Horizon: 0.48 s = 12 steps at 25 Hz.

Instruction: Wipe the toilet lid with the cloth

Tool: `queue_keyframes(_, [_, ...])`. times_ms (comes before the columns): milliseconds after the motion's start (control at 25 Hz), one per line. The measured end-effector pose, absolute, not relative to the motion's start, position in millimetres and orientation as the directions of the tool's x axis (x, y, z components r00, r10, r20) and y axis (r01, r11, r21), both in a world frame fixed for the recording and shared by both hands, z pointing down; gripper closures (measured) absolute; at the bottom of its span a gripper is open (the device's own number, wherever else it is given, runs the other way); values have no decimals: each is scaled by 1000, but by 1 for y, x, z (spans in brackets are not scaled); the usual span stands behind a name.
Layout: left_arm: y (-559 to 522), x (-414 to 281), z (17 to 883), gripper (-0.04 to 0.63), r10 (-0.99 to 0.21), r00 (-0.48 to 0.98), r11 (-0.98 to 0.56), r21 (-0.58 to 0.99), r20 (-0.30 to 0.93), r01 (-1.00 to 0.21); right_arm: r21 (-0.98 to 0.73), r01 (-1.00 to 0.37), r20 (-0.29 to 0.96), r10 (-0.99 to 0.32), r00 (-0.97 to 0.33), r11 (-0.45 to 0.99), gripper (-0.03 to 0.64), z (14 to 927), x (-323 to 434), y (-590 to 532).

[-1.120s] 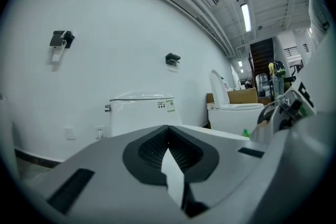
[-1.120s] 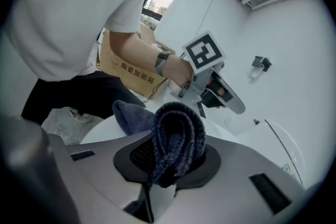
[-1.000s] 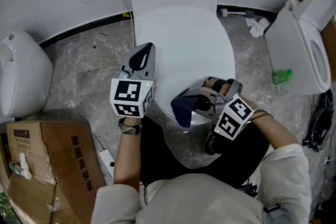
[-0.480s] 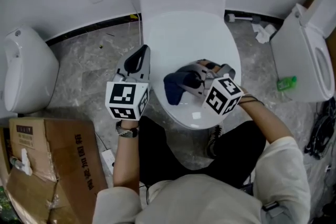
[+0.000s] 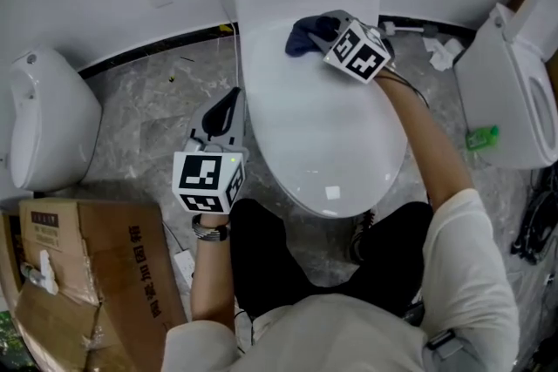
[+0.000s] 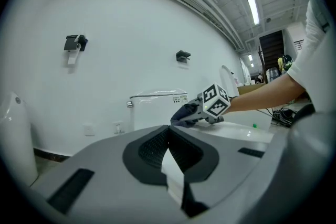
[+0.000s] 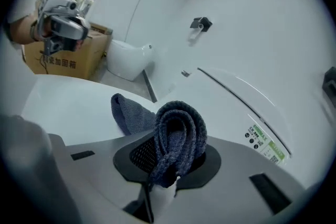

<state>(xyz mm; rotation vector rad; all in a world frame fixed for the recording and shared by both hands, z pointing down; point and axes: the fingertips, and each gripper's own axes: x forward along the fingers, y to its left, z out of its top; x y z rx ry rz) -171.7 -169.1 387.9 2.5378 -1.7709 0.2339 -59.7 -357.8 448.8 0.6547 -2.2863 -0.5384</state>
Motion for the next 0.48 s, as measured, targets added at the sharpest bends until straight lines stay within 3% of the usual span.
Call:
queue_keyframes(240, [-157, -191, 394, 595, -940, 300, -314, -66, 164, -947, 639, -192, 519, -602, -606, 745, 534, 445, -109, -375])
queue_keyframes(480, [-150, -215, 391, 594, -953, 258, -271, -68, 161, -960, 674, 40, 550, -464, -694, 738, 534, 451, -174, -306])
